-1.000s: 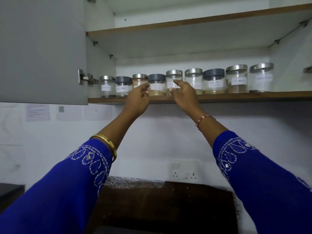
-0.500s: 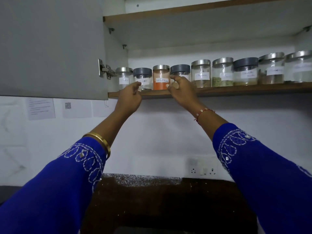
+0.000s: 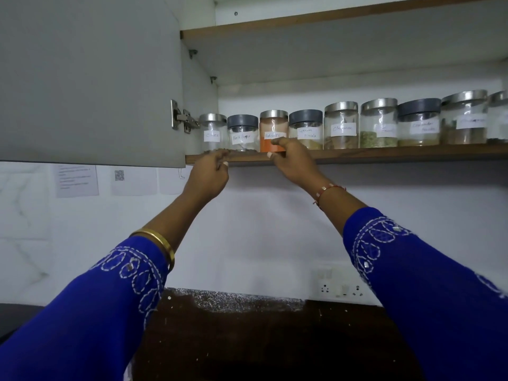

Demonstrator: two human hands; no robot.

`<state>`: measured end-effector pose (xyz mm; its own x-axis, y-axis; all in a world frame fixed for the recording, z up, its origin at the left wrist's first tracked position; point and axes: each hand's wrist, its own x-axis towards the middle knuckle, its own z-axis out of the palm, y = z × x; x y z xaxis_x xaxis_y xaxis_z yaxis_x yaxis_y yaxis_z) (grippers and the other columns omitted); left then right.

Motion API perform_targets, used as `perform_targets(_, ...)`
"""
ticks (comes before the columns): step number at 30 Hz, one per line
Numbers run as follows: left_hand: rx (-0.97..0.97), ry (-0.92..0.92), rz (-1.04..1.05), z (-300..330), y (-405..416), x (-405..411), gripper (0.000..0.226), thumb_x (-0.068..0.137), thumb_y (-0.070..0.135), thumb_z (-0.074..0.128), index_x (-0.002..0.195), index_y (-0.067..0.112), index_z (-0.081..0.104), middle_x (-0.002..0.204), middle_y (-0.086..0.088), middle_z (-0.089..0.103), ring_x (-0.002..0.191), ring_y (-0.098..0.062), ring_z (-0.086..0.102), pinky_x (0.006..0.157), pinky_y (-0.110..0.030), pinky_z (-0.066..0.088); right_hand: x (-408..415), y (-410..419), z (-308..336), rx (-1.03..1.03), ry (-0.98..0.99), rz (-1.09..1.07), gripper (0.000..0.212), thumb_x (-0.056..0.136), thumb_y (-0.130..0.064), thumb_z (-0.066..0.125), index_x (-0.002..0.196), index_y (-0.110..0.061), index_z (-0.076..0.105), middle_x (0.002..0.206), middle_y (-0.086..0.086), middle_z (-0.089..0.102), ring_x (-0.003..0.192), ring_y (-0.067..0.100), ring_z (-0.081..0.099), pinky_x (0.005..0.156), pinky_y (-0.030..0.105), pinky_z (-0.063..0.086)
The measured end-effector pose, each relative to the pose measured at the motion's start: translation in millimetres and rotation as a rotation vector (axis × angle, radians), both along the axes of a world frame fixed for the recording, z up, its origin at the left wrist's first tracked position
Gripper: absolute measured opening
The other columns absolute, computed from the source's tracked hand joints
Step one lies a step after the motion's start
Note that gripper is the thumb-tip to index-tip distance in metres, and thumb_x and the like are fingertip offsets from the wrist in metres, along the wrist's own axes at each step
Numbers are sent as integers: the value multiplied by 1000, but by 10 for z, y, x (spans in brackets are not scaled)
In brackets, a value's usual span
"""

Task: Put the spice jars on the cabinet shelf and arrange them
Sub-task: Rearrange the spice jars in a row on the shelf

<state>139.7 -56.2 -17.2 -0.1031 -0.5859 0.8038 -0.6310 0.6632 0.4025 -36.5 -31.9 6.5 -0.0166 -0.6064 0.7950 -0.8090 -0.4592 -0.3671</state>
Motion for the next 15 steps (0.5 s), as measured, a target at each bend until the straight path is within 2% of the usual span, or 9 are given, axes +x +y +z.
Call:
perform_targets(4,-15,-1,-1,100,-170,93,35,95,7,40,127,6,53,129,-13,58,121,-28,52,93,-24,38,163,-242,75,11,20,-33,41,93,-18,53,130,-2,51,133,16,50,122,28,49,97,23,37)
perform_targets(7,-10,-22,7,193,-359,157,35,96,9,40,128,6,53,129,-15,57,121,-30,51,97,-28,38,289,-446,182,10,26,-75,39,92,-18,54,129,-5,54,135,13,49,123,26,49,99,24,37)
perform_targets(12,-15,-49,20,403,-707,197,40,95,9,40,134,8,47,136,-16,50,124,-30,49,102,-31,37,483,-752,370,-11,61,-166,40,90,-12,56,129,-3,52,132,16,50,119,28,51,95,25,39)
perform_targets(15,-33,-37,39,520,-874,163,41,93,7,40,133,4,46,134,-19,50,120,-32,50,98,-31,38,558,-986,454,-39,2,-219,35,86,-11,60,119,1,55,122,19,56,111,30,56,83,26,42)
